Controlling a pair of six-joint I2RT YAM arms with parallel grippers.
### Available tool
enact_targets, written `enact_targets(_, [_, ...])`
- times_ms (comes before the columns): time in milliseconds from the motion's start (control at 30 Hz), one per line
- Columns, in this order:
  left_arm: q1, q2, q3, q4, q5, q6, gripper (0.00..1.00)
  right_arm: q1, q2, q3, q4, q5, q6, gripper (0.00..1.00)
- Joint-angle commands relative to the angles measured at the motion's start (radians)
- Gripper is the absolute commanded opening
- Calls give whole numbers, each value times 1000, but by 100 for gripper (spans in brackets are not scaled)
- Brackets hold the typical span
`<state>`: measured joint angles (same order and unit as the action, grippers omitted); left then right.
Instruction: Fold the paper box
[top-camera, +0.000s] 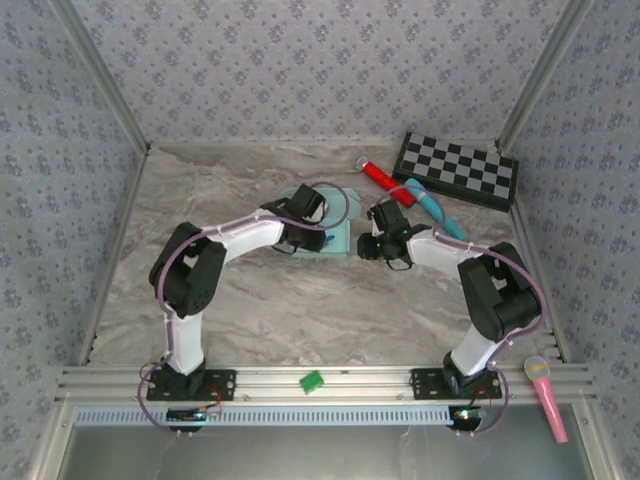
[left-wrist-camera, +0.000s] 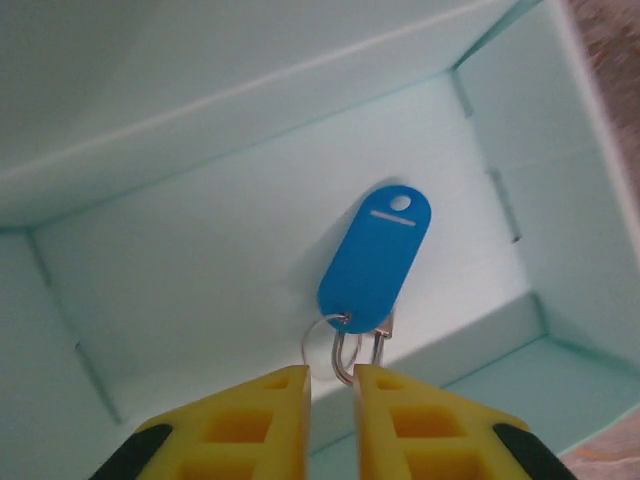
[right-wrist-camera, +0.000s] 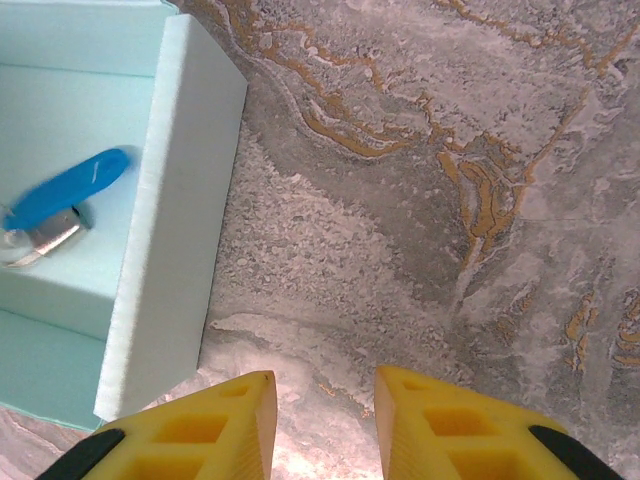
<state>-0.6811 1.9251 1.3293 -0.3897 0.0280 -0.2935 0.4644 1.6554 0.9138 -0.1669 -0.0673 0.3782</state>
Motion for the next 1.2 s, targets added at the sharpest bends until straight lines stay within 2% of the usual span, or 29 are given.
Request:
enact_targets(0, [-9,-74,-37,28,-83,-26,29,-3,-8,-2,-8,6,15,33])
enact_targets(333, [-16,-200,-84,59,-104,5,34,-2,-19,-4,1,22,14,34])
enact_targets(533, [-13,-331,-126,54,-229,20,40,-3,-84,-20,3,65,-17,35])
enact_targets(633, [1,-387,-129,17,-276,43,47,-8,-130,-28,2,78,-49,36])
enact_targets(767, [46,-432,-124,-39,-299,71,50,-31,-178,-13,-15,68,-113,40])
enact_targets(933, [143,-464,-127,-59,-181,154,58,-81,-189,66,-74,16,-225,49])
enact_targets(1100, [257,-439,-123,-35,39,289,71,-126,-157,148,-93,-66,-370,54])
enact_targets(1167, [311,-411,-108,-28,126,319,71,-144,-135,173,-80,-128,-458,55])
